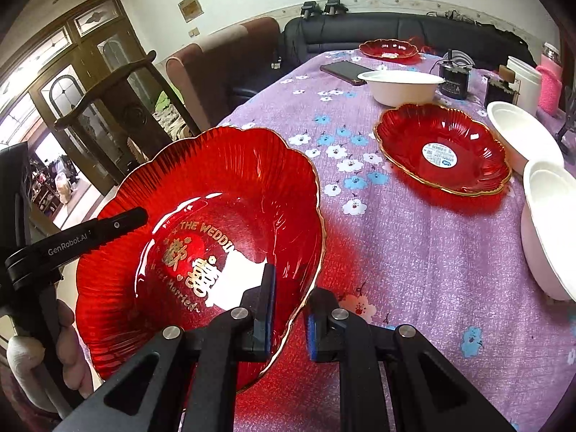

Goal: Organize plates and bowls

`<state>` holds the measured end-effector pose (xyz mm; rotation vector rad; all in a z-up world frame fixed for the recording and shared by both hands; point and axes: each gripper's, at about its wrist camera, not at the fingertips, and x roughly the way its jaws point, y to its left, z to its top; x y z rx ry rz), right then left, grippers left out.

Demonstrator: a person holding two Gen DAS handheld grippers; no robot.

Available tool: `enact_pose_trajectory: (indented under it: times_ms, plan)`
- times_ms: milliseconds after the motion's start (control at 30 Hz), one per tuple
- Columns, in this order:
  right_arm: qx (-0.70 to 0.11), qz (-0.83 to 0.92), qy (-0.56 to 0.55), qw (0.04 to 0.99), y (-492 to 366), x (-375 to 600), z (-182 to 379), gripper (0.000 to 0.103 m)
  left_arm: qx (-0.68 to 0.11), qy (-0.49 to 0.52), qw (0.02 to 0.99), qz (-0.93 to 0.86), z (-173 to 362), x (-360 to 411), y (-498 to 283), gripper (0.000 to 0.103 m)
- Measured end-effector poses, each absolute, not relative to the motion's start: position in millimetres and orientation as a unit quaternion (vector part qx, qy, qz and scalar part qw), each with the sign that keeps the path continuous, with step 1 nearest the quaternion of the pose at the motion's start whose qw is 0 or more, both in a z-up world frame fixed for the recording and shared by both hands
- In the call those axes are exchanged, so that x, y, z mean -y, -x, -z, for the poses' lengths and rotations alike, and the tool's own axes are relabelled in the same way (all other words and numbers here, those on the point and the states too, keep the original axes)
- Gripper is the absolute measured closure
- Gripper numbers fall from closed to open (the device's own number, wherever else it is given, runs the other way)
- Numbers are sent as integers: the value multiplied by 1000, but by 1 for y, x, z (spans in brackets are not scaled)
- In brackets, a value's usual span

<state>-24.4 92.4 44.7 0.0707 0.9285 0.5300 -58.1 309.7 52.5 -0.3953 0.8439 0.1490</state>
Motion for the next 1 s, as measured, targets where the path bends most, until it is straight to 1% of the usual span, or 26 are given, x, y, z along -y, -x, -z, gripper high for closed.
enact_pose_trajectory:
  times_ms: [500,833,933,1000]
  plan:
    - [-469,-241,-38,849,15,-86,-18,88,-440,184,876,-79,-23,-304,47,83]
    - [-467,-244,-37,849,14,-87,-15,87,-438,169,878,-99,-20,-299,46,80]
    - [-467,-244,-38,849,15,-87,-15,87,-441,166,876,-99,-20,-297,46,75]
    - [-468,-244,-38,849,15,-87,-15,87,-443,162,876,-99,-19,-295,47,66]
